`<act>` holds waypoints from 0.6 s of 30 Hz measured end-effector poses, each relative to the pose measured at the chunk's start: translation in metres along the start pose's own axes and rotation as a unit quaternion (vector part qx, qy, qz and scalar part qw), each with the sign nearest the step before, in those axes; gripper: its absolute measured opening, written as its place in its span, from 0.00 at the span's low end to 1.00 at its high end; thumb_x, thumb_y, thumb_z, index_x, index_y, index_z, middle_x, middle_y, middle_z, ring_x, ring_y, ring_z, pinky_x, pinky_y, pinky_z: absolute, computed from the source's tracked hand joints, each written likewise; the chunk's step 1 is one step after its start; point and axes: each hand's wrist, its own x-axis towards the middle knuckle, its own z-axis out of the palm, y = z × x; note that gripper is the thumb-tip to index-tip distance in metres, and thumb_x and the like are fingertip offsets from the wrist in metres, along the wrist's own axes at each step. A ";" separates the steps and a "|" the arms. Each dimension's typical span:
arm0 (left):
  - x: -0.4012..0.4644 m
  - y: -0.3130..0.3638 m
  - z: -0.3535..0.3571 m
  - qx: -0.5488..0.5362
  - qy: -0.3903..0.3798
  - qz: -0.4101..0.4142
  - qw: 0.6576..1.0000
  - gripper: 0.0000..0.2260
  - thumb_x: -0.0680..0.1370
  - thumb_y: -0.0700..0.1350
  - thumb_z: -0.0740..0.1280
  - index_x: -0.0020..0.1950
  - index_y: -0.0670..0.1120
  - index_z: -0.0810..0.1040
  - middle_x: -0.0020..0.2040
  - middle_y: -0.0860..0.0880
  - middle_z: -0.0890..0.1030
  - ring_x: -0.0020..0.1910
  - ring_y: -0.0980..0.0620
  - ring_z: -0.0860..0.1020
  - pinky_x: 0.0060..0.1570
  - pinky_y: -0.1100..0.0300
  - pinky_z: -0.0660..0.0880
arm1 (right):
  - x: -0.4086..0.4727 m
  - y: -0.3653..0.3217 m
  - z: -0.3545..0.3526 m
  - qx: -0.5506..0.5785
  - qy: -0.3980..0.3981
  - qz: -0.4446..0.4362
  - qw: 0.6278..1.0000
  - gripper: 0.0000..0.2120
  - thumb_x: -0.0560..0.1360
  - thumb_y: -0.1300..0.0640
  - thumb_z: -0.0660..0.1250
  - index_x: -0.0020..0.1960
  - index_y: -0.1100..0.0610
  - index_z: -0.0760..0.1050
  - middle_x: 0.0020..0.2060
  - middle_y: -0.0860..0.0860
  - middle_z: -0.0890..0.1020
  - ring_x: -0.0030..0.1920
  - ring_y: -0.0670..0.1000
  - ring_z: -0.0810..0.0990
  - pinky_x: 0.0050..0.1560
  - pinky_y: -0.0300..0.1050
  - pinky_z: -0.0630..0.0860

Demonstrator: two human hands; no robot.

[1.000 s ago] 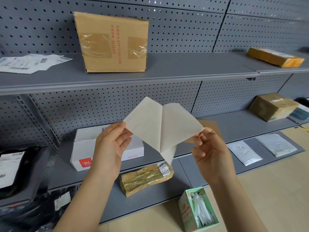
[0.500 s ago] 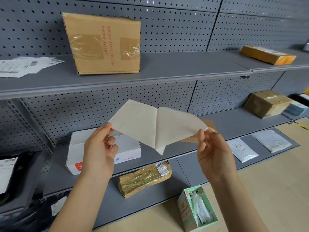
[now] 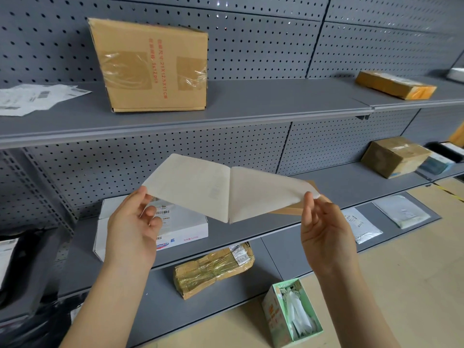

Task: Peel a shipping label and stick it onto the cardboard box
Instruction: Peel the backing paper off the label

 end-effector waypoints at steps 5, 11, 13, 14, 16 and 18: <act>0.003 0.003 -0.005 -0.006 0.014 0.002 1.000 0.07 0.75 0.44 0.65 0.38 0.48 0.73 0.35 0.54 0.71 0.25 0.59 0.67 0.23 0.70 0.63 | 0.002 -0.002 -0.005 0.007 0.005 -0.002 1.000 0.11 0.78 0.65 0.57 0.39 0.59 0.73 0.30 0.48 0.83 0.36 0.44 0.85 0.31 0.31 0.78; 0.004 0.002 -0.005 -0.003 0.015 0.003 1.000 0.07 0.75 0.44 0.65 0.37 0.48 0.73 0.34 0.54 0.71 0.26 0.59 0.67 0.23 0.70 0.63 | 0.006 -0.004 -0.012 0.008 0.014 -0.008 1.000 0.10 0.78 0.64 0.58 0.40 0.59 0.73 0.32 0.49 0.82 0.37 0.43 0.85 0.31 0.31 0.77; 0.005 0.001 -0.005 -0.003 0.016 0.003 1.000 0.07 0.76 0.44 0.65 0.38 0.48 0.73 0.34 0.54 0.71 0.26 0.59 0.67 0.23 0.70 0.64 | 0.007 -0.004 -0.013 0.010 0.015 -0.011 1.000 0.10 0.78 0.64 0.57 0.40 0.59 0.73 0.32 0.49 0.83 0.37 0.43 0.85 0.32 0.31 0.77; 0.005 0.001 -0.004 -0.002 0.015 0.003 1.000 0.07 0.76 0.44 0.65 0.38 0.48 0.73 0.34 0.54 0.71 0.26 0.59 0.68 0.24 0.71 0.64 | 0.007 -0.005 -0.014 0.010 0.015 -0.012 1.000 0.10 0.78 0.64 0.57 0.40 0.59 0.73 0.31 0.49 0.83 0.37 0.43 0.85 0.32 0.31 0.77; 0.005 0.000 -0.004 -0.003 0.012 0.003 1.000 0.06 0.76 0.44 0.65 0.38 0.49 0.73 0.34 0.54 0.71 0.26 0.59 0.68 0.24 0.71 0.64 | 0.007 -0.006 -0.016 0.007 0.015 -0.015 1.000 0.10 0.78 0.64 0.57 0.41 0.59 0.73 0.31 0.48 0.83 0.36 0.43 0.85 0.31 0.30 0.77; 0.005 -0.001 -0.004 -0.002 0.010 0.002 1.000 0.06 0.76 0.44 0.64 0.38 0.49 0.73 0.34 0.54 0.71 0.26 0.59 0.68 0.24 0.70 0.64 | 0.006 -0.007 -0.017 -0.001 0.020 -0.018 1.000 0.10 0.78 0.64 0.57 0.41 0.59 0.73 0.31 0.48 0.83 0.36 0.42 0.85 0.31 0.30 0.77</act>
